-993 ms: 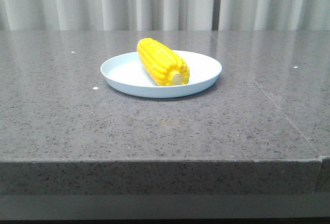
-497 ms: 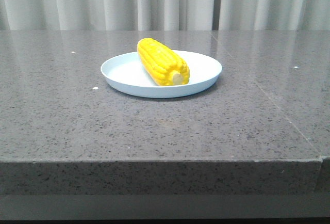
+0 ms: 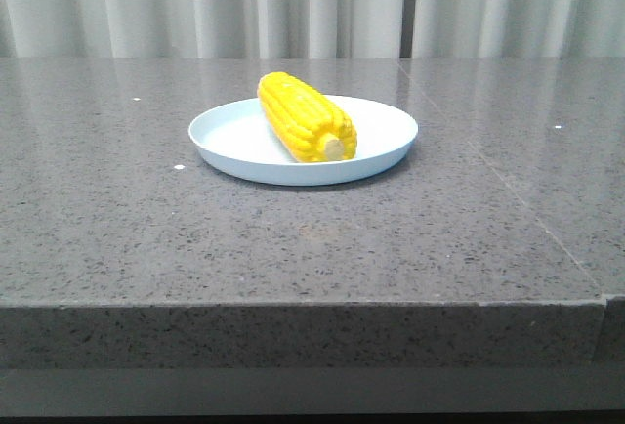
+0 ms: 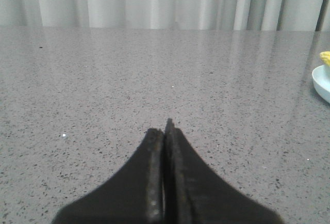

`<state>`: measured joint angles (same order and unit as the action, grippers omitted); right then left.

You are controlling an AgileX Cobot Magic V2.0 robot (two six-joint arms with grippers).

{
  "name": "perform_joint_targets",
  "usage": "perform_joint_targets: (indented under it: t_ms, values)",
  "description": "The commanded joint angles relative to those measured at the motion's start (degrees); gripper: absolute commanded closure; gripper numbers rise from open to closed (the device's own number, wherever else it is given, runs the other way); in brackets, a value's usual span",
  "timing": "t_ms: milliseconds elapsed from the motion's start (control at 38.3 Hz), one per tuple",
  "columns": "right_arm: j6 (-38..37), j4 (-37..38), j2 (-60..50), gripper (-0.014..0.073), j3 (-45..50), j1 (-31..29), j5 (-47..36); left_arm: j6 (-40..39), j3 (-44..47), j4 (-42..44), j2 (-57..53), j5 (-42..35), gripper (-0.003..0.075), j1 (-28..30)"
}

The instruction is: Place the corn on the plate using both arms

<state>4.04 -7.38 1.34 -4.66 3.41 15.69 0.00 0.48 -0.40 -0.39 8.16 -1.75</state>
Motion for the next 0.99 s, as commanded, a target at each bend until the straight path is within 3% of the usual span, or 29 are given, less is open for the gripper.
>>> perform_joint_targets:
  t_ms: [0, 157, 967]
  values:
    - [1.02, -1.5, -1.52, 0.0713, 1.26, -1.81, -6.6, 0.0, 1.35, -0.31, -0.97, -4.75, 0.0741, 0.03]
    - [1.02, -2.3, -2.93, 0.0713, 5.07, -2.33, -8.0, 0.0, 1.35, -0.31, -0.97, -4.75, 0.0741, 0.03]
    - [1.02, -2.37, -2.93, 0.0713, 4.97, -2.33, -6.82, 0.0, 1.35, -0.31, -0.97, -4.75, 0.0741, 0.03]
